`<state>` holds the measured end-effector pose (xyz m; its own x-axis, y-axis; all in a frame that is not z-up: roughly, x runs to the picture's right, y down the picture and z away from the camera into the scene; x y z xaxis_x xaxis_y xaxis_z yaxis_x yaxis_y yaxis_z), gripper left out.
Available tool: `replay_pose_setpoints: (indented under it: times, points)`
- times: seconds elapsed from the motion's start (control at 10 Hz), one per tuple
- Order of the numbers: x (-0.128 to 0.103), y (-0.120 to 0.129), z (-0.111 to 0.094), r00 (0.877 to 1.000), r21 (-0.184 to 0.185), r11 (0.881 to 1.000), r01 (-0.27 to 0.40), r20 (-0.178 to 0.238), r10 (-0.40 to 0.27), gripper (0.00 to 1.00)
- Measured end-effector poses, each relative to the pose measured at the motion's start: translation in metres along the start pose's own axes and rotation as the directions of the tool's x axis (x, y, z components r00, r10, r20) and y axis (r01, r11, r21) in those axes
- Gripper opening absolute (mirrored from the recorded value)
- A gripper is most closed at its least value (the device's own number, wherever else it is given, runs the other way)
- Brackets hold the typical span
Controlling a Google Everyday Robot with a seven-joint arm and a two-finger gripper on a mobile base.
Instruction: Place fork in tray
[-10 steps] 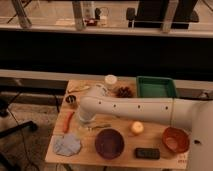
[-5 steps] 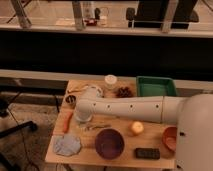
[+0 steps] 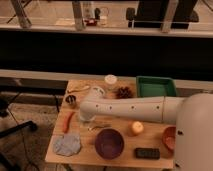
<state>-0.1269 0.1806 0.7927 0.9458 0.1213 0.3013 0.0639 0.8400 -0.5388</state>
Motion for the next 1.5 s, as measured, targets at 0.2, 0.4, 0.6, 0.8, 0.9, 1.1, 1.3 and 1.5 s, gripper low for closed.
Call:
replay_pose_setpoints:
  times: [0.2, 0.4, 0.6, 0.8, 0.9, 1.1, 1.3, 1.5]
  points:
    - [0.016, -0.004, -0.002, 0.999, 0.015, 1.0, -0.026, -0.03, 0.027, 0.8]
    - [0.026, -0.006, -0.001, 0.997, 0.022, 0.999, -0.042, -0.058, 0.044, 0.8]
    - [0.035, -0.007, 0.001, 0.995, 0.025, 0.998, -0.055, -0.081, 0.057, 0.8]
    - [0.043, -0.008, 0.005, 0.993, 0.023, 0.998, -0.061, -0.1, 0.063, 0.8]
    - [0.047, -0.008, 0.006, 0.992, 0.02, 0.998, -0.064, -0.108, 0.066, 0.8]
    - [0.054, -0.007, 0.01, 0.991, 0.009, 0.998, -0.067, -0.117, 0.068, 0.8]
    - [0.06, -0.005, 0.014, 0.99, -0.01, 0.997, -0.078, -0.115, 0.076, 0.8]
    - [0.068, -0.002, 0.019, 0.989, -0.027, 0.995, -0.095, -0.12, 0.091, 0.8]
